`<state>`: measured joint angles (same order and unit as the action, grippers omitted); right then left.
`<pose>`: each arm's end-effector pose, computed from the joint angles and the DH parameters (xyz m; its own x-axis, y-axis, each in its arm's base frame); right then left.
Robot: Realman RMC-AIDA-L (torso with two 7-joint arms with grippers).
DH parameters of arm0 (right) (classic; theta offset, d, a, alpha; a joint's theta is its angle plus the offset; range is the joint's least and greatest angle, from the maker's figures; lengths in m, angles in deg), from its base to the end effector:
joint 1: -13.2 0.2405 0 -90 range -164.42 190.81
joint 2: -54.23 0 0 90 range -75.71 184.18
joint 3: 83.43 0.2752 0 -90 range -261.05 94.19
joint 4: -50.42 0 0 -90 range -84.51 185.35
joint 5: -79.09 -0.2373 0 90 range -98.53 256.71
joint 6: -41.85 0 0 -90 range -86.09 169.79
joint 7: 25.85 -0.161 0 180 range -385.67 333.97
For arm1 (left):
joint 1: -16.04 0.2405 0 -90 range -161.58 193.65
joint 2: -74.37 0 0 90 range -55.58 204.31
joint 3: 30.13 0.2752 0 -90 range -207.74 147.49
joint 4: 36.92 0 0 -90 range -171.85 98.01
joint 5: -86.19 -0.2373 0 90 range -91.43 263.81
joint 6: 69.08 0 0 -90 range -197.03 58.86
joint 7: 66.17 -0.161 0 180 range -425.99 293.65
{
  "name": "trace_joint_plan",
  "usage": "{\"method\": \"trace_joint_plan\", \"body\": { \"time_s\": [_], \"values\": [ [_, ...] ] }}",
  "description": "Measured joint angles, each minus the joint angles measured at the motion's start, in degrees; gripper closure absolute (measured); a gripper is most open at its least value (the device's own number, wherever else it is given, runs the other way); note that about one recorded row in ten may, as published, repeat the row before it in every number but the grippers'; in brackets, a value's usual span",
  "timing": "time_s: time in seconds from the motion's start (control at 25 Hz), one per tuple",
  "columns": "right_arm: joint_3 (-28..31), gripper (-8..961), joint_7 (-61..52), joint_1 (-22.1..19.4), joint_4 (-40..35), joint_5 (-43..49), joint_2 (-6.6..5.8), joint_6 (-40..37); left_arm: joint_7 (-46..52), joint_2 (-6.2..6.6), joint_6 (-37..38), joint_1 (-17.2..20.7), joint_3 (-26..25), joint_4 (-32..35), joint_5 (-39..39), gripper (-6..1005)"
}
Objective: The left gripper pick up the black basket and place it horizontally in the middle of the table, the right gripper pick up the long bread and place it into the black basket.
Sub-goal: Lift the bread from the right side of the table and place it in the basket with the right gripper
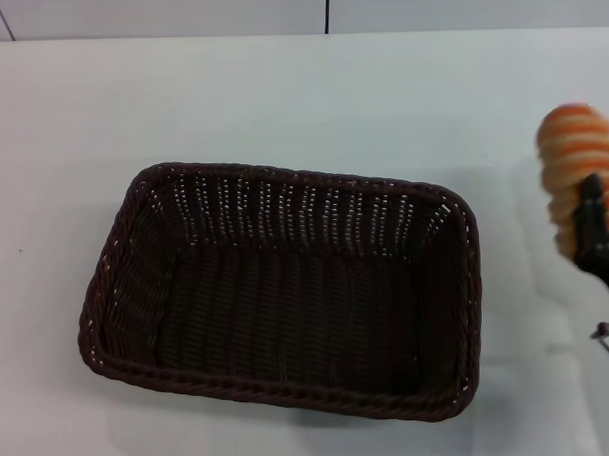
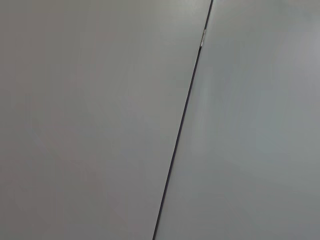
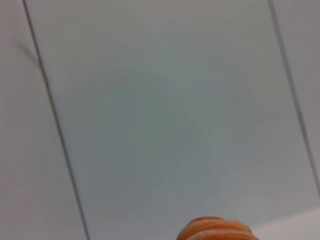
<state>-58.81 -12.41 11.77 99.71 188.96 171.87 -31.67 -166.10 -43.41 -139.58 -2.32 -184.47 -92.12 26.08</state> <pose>0.3010 0.2282 -0.1011 0.5025 0.0330 -0.8639 -0.8638 -0.0225 -0.5033 -0.3299 0.3632 0.2384 0.3797 -0.3759 0.8453 0.8291 -0.2670 -0.4912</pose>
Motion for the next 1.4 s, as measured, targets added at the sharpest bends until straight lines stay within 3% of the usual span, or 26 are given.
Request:
{"method": "trace_joint_plan", "body": {
  "time_s": [0.16, 0.36, 0.56, 0.68, 0.76, 1.04, 1.24, 1.4],
  "values": [
    [-4.0, 562, 0.7, 0.5, 3.5, 2.4, -2.0, -7.9, 0.0, 0.1, 0.0, 0.1, 0.0, 0.0, 0.0, 439],
    [-5.5, 562, 0.7, 1.9, 6.4, 10.1, -2.67, -8.9, 0.0, 0.1, 0.2, 0.1, 0.0, 0.0, 0.0, 439],
    [-8.0, 563, 0.5, 6.8, 7.1, 15.7, -1.84, -3.0, 0.0, 0.09, 0.3, 0.0, 0.0, 0.0, 0.0, 439],
    [-8.8, 563, 0.4, 8.7, 7.1, 16.0, -1.99, 0.0, 0.1, 0.12, 0.3, 0.0, 0.0, 0.0, 0.0, 439],
    [-9.8, 563, -0.3, 11.5, 7.1, 16.2, -2.73, 3.3, 0.1, 0.18, 0.3, -0.1, 0.0, -0.2, 0.2, 439],
    [-10.1, 562, -4.0, 14.4, 7.5, 18.4, -4.24, 7.5, 0.1, 0.1, 0.3, 0.0, 0.0, -0.5, 0.7, 439],
    [-9.2, 411, -4.0, 13.3, 8.0, 18.9, -4.57, 7.0, 0.2, 0.05, 0.4, 0.1, 0.0, -0.5, 0.7, 439],
    [-7.7, 370, -2.5, 11.8, 8.0, 18.9, -4.63, 5.6, 0.2, -0.07, 0.4, 0.1, 0.0, -0.5, 0.8, 439]
  ]
}}
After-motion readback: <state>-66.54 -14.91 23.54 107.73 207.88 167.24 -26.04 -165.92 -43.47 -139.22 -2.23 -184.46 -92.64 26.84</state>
